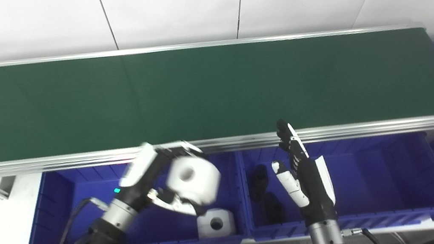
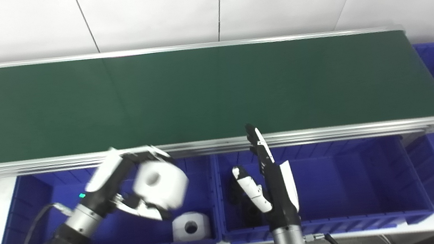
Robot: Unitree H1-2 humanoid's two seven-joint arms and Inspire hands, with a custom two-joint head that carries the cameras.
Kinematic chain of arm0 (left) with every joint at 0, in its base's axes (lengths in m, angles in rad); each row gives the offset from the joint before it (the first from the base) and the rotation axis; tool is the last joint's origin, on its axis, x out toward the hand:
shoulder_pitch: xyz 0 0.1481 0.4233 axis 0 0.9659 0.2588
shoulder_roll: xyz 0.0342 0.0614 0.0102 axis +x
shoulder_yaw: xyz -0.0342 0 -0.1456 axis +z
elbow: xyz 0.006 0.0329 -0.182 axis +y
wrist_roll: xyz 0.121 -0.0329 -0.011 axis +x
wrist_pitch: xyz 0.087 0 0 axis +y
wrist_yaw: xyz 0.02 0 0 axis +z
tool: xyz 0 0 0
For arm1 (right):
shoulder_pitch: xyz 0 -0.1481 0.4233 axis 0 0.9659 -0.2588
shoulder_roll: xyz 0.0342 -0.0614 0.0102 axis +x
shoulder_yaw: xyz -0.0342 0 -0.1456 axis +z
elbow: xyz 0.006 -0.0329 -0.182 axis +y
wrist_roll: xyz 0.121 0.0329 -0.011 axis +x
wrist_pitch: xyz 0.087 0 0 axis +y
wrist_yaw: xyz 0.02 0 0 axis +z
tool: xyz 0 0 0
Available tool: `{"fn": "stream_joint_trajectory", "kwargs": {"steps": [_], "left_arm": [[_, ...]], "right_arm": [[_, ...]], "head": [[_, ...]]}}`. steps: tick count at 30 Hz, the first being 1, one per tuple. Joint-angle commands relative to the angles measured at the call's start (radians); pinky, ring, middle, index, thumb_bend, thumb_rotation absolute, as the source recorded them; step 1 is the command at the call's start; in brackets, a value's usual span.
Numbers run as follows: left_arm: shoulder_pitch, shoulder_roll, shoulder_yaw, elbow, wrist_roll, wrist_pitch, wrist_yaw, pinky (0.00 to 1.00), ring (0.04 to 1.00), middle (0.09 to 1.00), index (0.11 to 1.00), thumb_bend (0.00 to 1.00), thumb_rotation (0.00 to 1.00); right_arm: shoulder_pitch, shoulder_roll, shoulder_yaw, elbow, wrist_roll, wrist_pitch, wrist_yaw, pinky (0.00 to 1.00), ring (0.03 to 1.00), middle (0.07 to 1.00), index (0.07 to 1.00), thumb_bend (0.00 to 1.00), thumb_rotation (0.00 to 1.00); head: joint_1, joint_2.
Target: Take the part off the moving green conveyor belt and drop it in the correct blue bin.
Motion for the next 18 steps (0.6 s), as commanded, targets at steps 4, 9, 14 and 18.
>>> {"fn": "stream_joint_trajectory", "kwargs": {"steps": [4, 9, 14, 18], "left_arm": [[-0.012, 0.02, -0.011, -0.046, 0.072, 0.16, -0.1, 0.43, 0.394, 0.495, 0.556, 0.49, 0.0], [-0.014, 0.007, -0.019, -0.065, 0.129, 0.323, -0.156, 0.65, 0.742, 0.781, 0.753, 0.6, 0.03], [-0.023, 0.0, -0.031, -0.069, 0.178, 0.418, -0.183, 0.86, 0.947, 0.979, 0.977, 0.68, 0.31], [-0.017, -0.005, -0.028, -0.079, 0.181, 0.432, -0.169, 0.98, 0.998, 0.999, 0.999, 0.76, 0.48]], "right_arm": [[0.003, -0.003, 0.004, -0.032, 0.009, -0.009, 0.007, 0.95, 0.963, 0.96, 0.959, 0.74, 0.89], [0.005, -0.009, 0.004, -0.032, 0.008, -0.009, 0.009, 0.94, 0.959, 0.961, 0.958, 0.73, 0.88], [0.008, -0.01, 0.001, -0.034, 0.007, -0.004, 0.008, 0.94, 0.952, 0.955, 0.951, 0.74, 0.88], [0.009, -0.013, 0.001, -0.033, 0.007, -0.003, 0.01, 0.95, 0.955, 0.955, 0.952, 0.74, 0.88]], "head": [[0.013, -0.005], [0.027, -0.015], [0.037, -0.025], [0.039, -0.031]]}}
